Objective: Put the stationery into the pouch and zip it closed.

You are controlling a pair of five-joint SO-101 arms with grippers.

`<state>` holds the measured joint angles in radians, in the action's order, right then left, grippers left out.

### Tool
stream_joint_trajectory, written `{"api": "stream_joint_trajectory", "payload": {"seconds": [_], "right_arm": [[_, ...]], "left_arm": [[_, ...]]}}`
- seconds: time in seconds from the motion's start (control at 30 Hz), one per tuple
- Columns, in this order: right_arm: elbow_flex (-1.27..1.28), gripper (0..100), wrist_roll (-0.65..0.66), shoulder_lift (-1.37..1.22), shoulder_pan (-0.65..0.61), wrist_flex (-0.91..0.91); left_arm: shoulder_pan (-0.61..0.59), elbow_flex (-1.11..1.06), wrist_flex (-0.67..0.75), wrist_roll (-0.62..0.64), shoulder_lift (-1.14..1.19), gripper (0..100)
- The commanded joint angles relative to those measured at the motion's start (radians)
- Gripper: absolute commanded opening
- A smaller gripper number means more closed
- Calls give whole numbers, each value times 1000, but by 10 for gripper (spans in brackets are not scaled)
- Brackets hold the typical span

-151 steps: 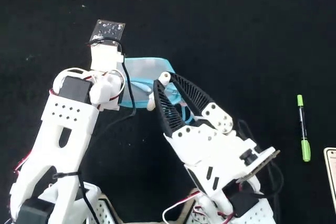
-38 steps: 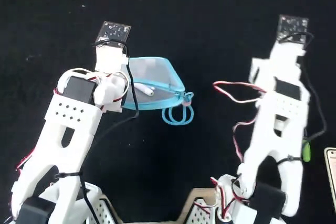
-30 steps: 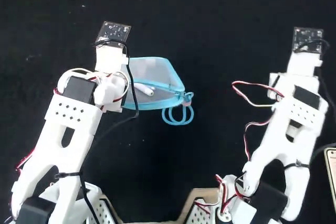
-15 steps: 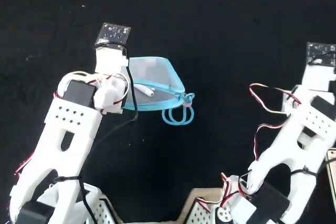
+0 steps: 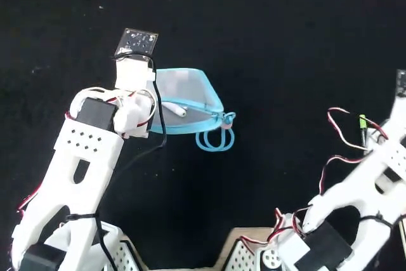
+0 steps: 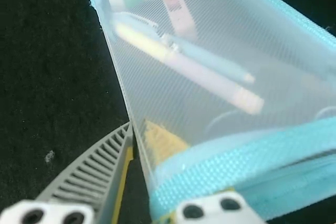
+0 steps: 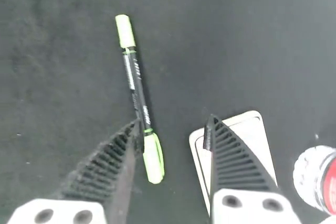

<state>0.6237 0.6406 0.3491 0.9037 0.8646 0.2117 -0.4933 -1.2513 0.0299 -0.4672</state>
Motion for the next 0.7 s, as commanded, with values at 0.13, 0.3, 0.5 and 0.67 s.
{"api": "stream_joint_trajectory", "payload": {"seconds": [0.13, 0.3, 0.5, 0.67], "right_arm": [[-38, 187, 12, -4, 61, -60], [-36, 187, 12, -5, 52, -72], [-27, 187, 9, -5, -3, -78], [-27, 186, 5, -5, -38, -78]], "left_arm": [[-4, -35, 5, 6, 21, 30], [-4, -35, 5, 6, 21, 30], [-4, -33, 5, 6, 21, 30], [-4, -35, 5, 6, 21, 30]]}}
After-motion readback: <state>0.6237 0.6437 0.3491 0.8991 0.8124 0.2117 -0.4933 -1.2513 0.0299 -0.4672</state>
